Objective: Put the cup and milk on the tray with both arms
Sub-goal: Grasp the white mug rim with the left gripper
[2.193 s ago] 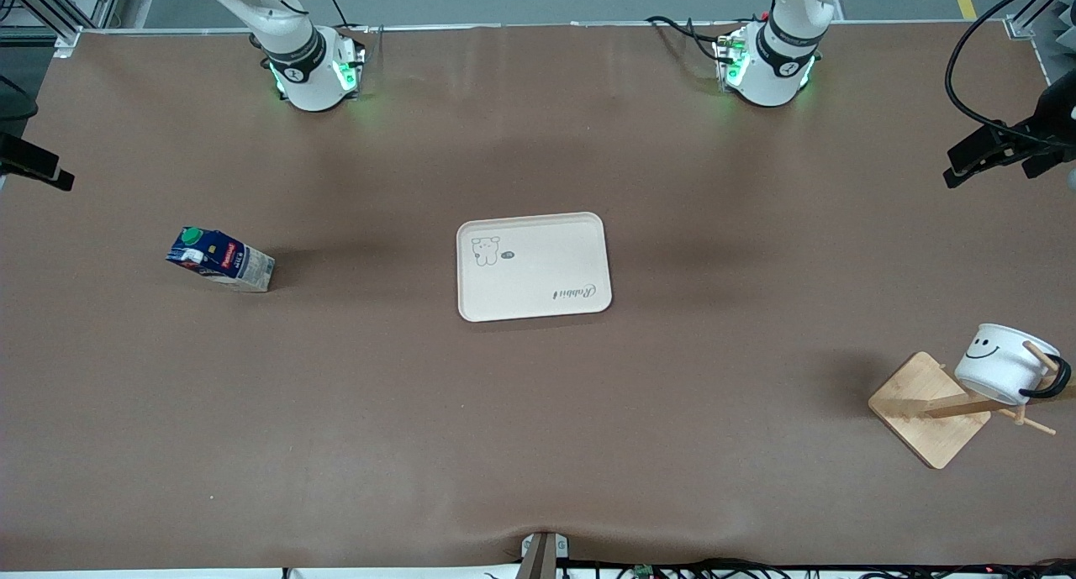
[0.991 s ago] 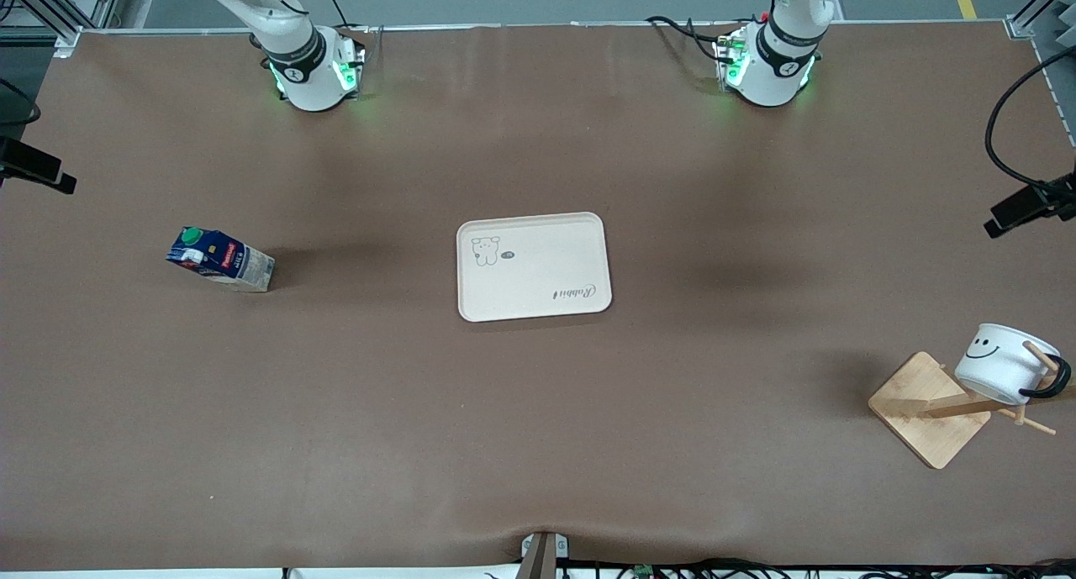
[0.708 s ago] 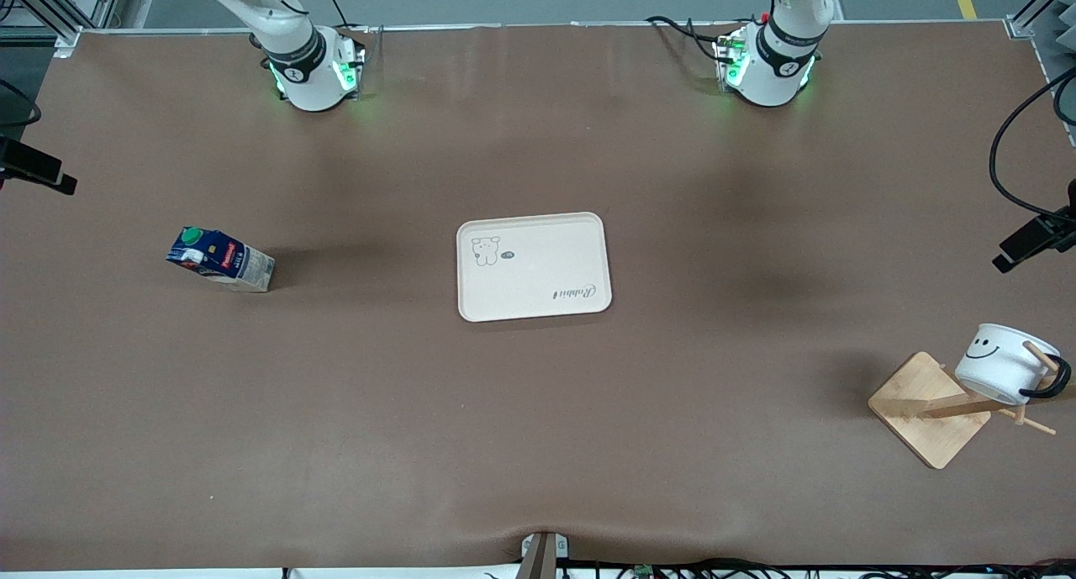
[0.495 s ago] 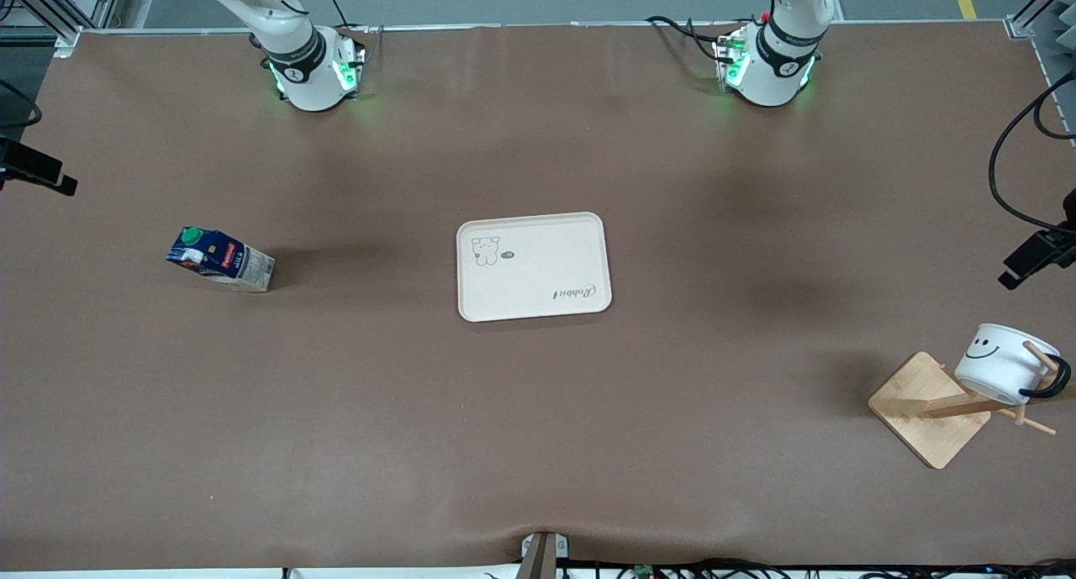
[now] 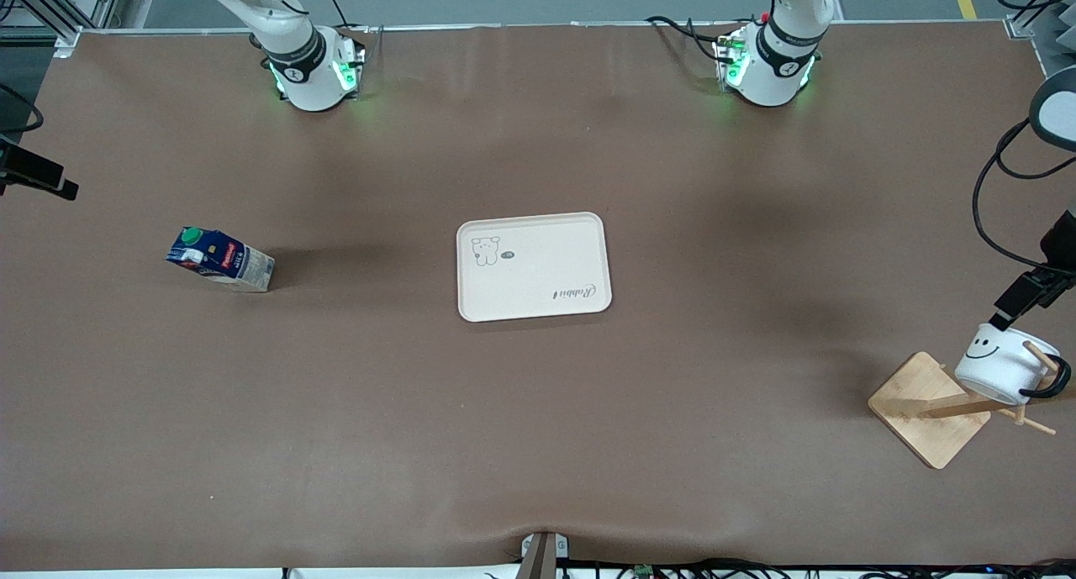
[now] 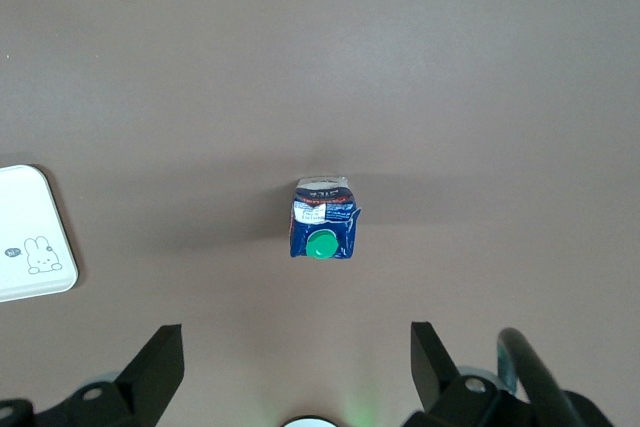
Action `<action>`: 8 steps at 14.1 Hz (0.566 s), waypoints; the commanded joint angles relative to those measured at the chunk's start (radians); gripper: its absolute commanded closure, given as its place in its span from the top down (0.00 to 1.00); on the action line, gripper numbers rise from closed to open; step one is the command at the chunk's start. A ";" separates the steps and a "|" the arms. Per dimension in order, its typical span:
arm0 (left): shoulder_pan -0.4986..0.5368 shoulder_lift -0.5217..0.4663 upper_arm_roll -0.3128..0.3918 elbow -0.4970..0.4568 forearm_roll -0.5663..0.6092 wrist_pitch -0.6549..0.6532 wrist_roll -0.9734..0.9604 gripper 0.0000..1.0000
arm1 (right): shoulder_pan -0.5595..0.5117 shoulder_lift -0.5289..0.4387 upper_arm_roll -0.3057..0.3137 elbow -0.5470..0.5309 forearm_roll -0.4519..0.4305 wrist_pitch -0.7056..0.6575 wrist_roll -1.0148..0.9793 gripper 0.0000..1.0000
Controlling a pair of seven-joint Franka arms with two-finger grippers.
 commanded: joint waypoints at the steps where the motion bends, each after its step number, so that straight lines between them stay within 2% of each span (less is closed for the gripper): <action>1: 0.001 0.031 -0.011 0.036 -0.042 0.032 0.014 1.00 | -0.012 0.006 0.010 0.016 0.009 -0.002 -0.010 1.00; 8: -0.004 0.069 -0.024 0.041 -0.044 0.096 0.102 0.78 | -0.009 0.006 0.010 0.016 0.011 -0.004 -0.008 1.00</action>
